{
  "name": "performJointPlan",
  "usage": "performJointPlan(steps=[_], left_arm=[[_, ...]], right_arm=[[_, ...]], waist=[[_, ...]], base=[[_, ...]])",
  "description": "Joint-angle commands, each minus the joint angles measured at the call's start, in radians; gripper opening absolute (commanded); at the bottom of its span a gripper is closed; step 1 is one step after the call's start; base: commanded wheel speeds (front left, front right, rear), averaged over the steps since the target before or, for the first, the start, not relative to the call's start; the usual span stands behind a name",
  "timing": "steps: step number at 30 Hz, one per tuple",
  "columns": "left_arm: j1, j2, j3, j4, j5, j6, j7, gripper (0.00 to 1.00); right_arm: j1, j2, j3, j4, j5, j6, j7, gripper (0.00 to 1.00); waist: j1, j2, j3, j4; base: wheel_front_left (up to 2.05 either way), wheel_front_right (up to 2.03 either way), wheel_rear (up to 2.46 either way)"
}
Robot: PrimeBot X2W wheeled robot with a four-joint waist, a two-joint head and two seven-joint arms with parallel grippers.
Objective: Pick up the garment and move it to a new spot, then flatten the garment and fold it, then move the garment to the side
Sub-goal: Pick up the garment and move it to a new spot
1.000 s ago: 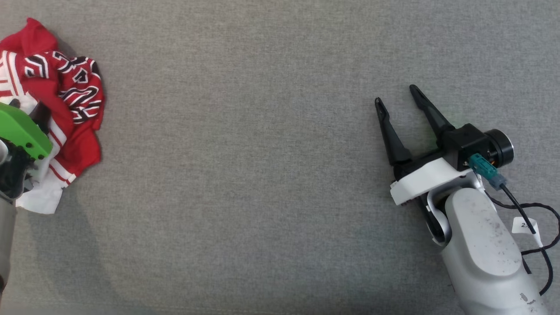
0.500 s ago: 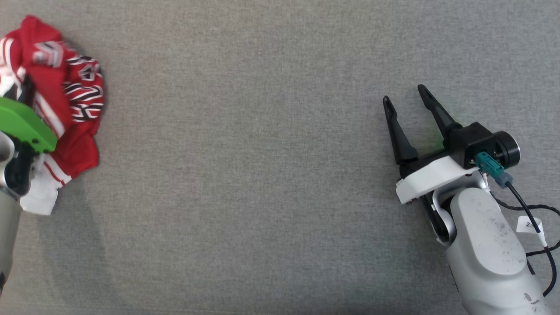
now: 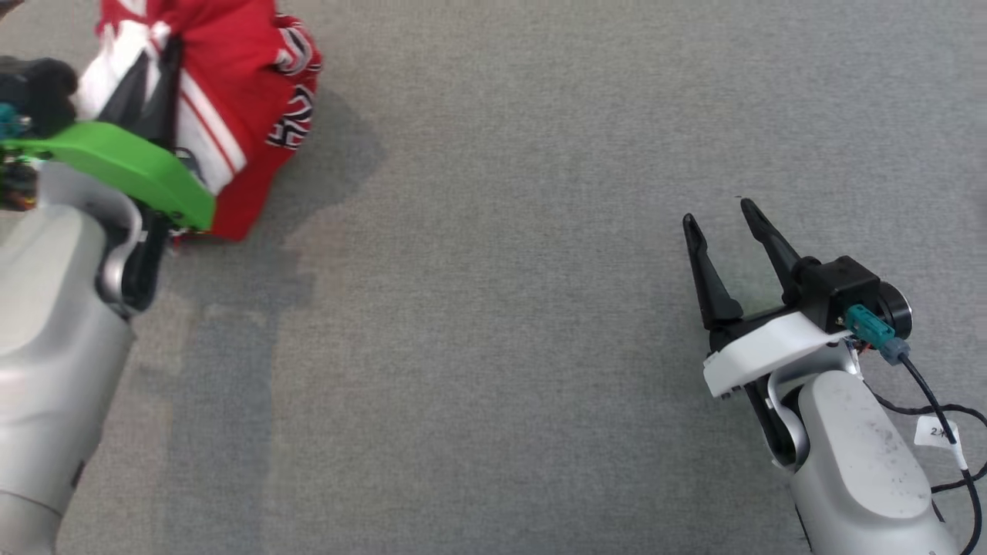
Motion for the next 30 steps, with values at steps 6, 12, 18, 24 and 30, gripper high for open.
performJointPlan(steps=[6,12,18,24,30], left_arm=[[0.032,-0.105,-0.114,-0.092,0.008,0.001,-0.004,0.0],[0.05,-0.23,-0.239,-0.1,-0.007,0.001,0.004,0.0],[0.075,-0.316,-0.351,-0.039,-0.02,0.001,-0.007,0.0],[0.101,-0.344,-0.388,0.07,-0.001,0.001,-0.051,1.0],[0.156,-0.327,-0.247,0.071,0.057,0.018,-0.063,1.0]], right_arm=[[0.039,-0.005,0.008,0.0,0.031,-0.002,0.0,1.0],[0.053,-0.004,0.008,-0.002,0.045,-0.002,-0.001,1.0],[0.066,-0.004,0.016,-0.002,0.061,-0.002,-0.001,1.0],[0.072,-0.004,0.006,-0.003,0.058,-0.002,-0.001,1.0],[0.085,-0.004,-0.006,0.001,0.043,-0.002,-0.001,1.0]], waist=[[0.0,0.0,-0.073,-0.134],[0.0,0.0,-0.079,-0.218],[0.0,0.0,-0.081,-0.271],[0.0,0.0,-0.084,-0.268],[0.0,0.0,-0.113,-0.224]], base=[[0.0,0.0,0.0],[0.0,0.0,0.0],[0.0,0.0,0.0],[0.0,0.0,0.0],[0.0,0.0,0.0]])
